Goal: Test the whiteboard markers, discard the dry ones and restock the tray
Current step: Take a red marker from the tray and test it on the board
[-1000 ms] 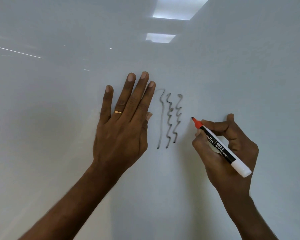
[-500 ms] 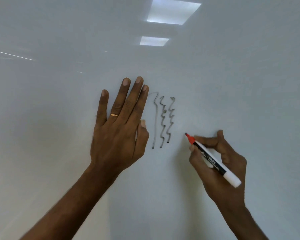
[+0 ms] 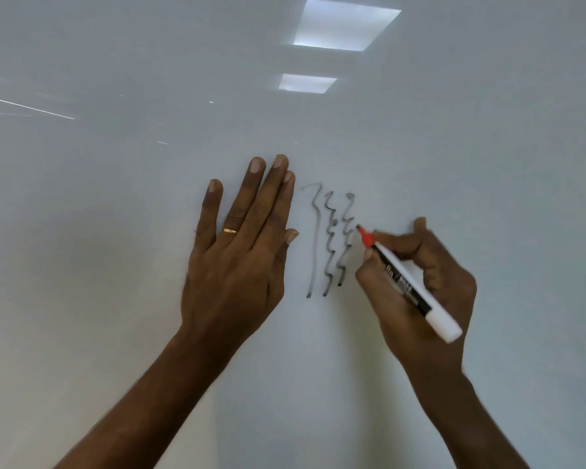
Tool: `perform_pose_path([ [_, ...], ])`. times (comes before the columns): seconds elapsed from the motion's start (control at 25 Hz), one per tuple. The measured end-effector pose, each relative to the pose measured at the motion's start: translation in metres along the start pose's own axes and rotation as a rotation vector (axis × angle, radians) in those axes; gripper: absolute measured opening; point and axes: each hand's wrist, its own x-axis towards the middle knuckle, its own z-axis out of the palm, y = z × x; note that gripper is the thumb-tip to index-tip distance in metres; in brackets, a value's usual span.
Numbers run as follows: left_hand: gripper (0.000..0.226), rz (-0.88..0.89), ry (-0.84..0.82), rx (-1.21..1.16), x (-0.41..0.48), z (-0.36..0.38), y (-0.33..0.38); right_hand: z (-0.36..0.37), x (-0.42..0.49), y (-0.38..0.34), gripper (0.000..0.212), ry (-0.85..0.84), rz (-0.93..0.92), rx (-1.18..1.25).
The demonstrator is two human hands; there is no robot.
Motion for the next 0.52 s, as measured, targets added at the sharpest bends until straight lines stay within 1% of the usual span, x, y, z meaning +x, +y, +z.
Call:
perform_pose_path([
  [0.16,0.048,-0.005,0.05,-0.025,-0.002,0.002,0.0,-0.001,-0.026,0.009,0.012,0.001,-0.002,-0.066],
  [0.32,0.045,0.019,0.074,-0.05,-0.004,0.004,-0.002,-0.004,-0.039,0.01,0.004,0.021,0.047,-0.087],
  [0.44,0.043,0.023,0.099,-0.048,-0.004,0.005,-0.002,-0.011,-0.014,0.008,0.011,0.094,0.095,-0.045],
  [0.52,0.044,0.021,0.105,-0.045,-0.005,0.005,-0.002,-0.012,0.011,0.004,0.006,0.092,0.056,0.0],
])
